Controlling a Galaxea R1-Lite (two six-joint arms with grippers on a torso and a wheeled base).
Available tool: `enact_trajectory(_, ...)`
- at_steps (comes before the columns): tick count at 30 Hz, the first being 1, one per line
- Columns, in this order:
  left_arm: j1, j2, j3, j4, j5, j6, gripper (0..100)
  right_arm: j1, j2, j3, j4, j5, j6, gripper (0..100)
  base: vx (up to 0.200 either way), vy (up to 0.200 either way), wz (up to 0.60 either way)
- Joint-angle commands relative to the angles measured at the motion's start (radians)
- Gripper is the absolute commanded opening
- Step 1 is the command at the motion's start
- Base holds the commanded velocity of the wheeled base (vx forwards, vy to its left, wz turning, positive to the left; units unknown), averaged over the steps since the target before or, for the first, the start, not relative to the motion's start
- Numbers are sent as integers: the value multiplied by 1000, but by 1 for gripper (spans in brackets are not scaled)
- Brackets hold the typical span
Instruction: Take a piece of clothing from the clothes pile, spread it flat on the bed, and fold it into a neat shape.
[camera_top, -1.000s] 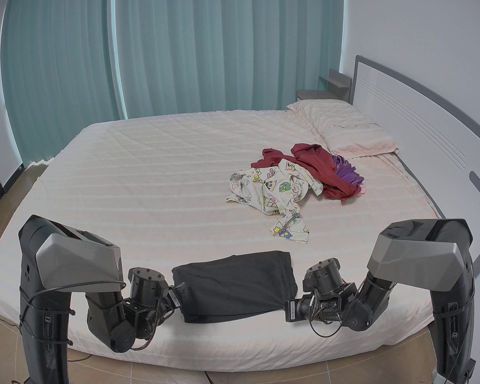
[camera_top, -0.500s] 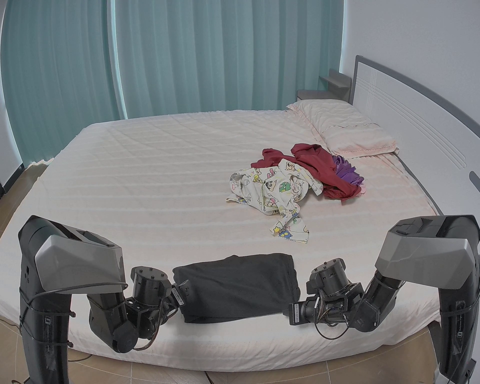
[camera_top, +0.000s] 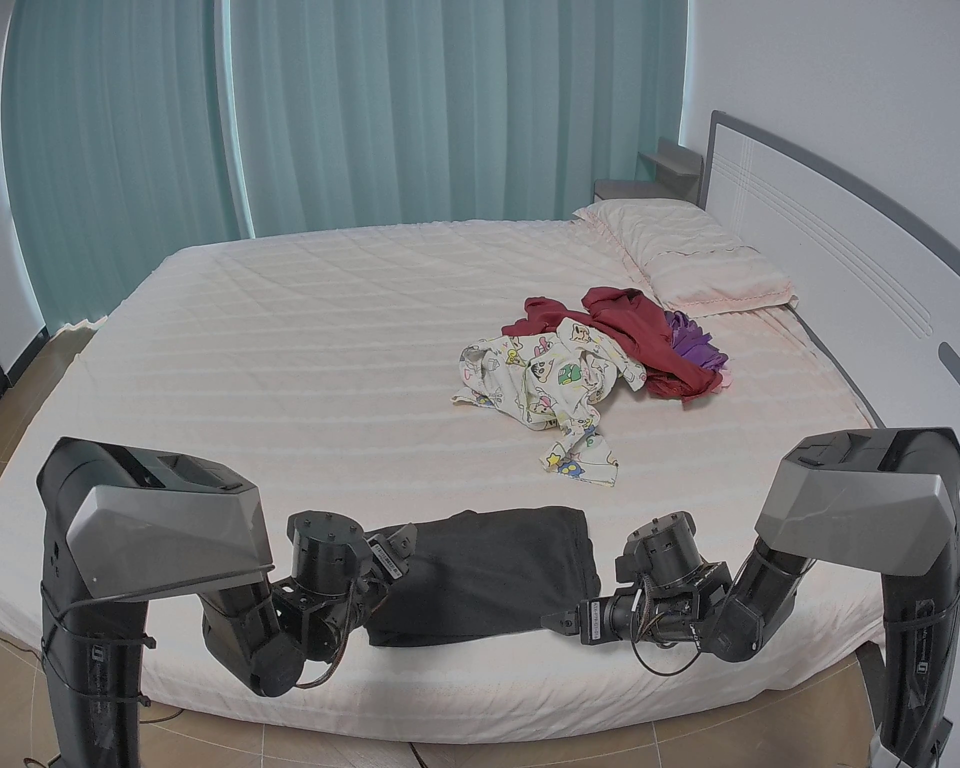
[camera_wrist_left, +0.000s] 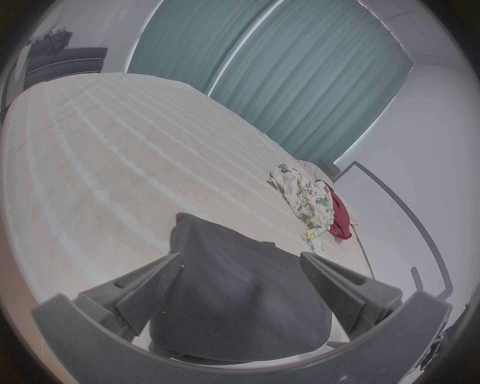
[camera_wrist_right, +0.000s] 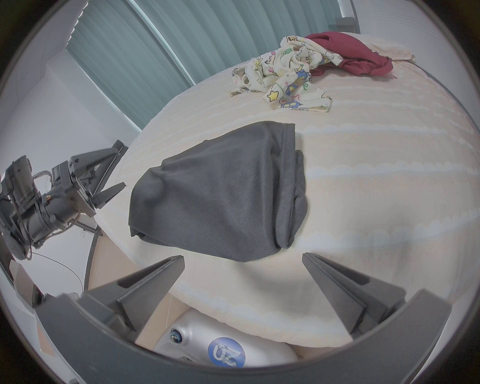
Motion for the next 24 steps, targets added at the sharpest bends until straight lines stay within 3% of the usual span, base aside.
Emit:
enact_trajectory(1, -15, 68, -42, 0, -10, -1, 100, -7, -6, 1, -12, -5, -2, 100, 0, 0, 0)
enact_trajectory(19, 14, 177, -73, 23, -30, 39, 100, -43, -25, 10, -46, -8, 3, 100, 0, 0, 0)
enact_trajectory(24, 26, 64, -18, -66, 8, 36, 100, -66, -108, 27, -43, -22, -5, 100, 0, 0, 0)
